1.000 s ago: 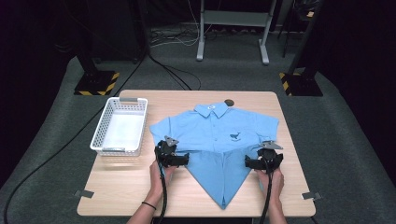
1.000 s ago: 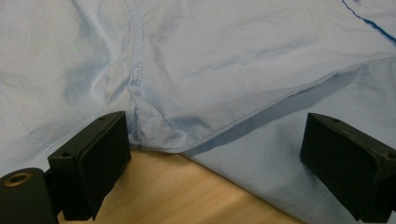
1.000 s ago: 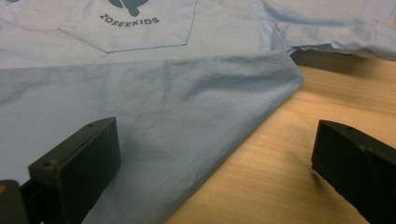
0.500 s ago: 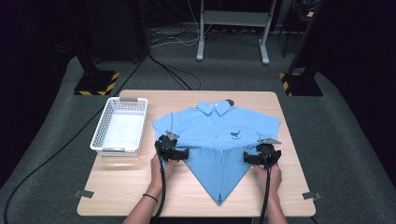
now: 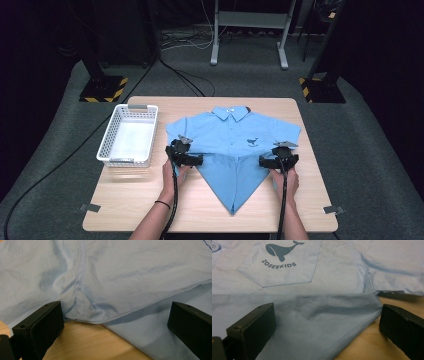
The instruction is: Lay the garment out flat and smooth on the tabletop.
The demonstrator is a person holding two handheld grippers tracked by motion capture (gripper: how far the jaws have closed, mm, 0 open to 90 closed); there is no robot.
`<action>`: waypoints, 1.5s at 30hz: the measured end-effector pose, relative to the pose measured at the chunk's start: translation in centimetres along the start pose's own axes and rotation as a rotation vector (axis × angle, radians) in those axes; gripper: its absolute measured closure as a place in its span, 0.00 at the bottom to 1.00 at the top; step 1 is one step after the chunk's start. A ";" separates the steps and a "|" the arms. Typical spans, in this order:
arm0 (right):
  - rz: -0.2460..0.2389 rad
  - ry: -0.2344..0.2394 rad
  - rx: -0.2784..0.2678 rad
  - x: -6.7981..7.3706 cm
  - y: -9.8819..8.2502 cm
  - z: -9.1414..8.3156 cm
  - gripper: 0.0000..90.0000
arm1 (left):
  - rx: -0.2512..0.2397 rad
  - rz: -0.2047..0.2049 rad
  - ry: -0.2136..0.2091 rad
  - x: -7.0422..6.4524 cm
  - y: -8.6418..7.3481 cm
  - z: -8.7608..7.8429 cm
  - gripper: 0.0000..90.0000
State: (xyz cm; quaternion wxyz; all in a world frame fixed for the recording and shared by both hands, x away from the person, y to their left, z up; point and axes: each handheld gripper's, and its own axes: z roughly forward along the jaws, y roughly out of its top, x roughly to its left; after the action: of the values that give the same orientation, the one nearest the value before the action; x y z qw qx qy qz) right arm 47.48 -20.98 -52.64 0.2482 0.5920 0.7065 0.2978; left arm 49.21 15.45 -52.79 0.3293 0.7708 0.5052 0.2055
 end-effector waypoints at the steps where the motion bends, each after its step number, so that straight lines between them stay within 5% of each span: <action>1: 0.001 0.000 0.001 0.0 0.1 0.1 0.00 | 0.000 0.001 0.002 0.0 0.1 0.1 0.00; 11: -0.003 0.003 0.000 -0.2 0.7 0.7 0.00 | -0.005 -0.014 0.001 0.2 0.4 0.3 0.00; 15: -0.007 0.011 -0.008 -0.3 0.5 0.6 0.00 | -0.043 -0.062 -0.027 0.7 -0.3 -0.8 0.00; 19: -0.014 0.018 -0.008 -0.4 0.5 0.6 0.00 | -0.039 -0.035 -0.030 0.1 -2.1 -3.2 0.00; 24: -0.020 0.014 -0.006 -0.4 0.5 0.6 0.00 | 0.004 0.021 -0.008 -0.6 -3.8 -3.8 0.00; 29: -0.033 0.004 -0.006 -0.5 0.4 0.1 0.00 | 0.004 0.023 -0.010 -0.7 -4.1 -4.1 0.00; 33: 0.042 0.068 -0.046 -0.9 -0.5 -1.3 0.00 | 0.004 0.024 -0.010 -0.8 -4.3 -4.3 0.00; 44: 0.011 0.134 -0.051 2.3 -0.5 -3.7 0.01 | 0.003 0.033 -0.019 -0.9 -4.3 -4.3 0.00; 45: -0.024 0.147 -0.046 3.8 -0.1 -3.7 0.01 | 0.003 0.035 -0.020 -0.9 -4.3 -4.3 0.00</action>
State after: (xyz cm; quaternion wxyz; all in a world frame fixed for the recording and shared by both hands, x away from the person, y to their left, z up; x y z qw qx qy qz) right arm 44.10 -17.78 -50.13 0.2126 0.5541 0.7230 0.3536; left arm 43.29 17.12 -52.89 0.3297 0.7819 0.4887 0.2025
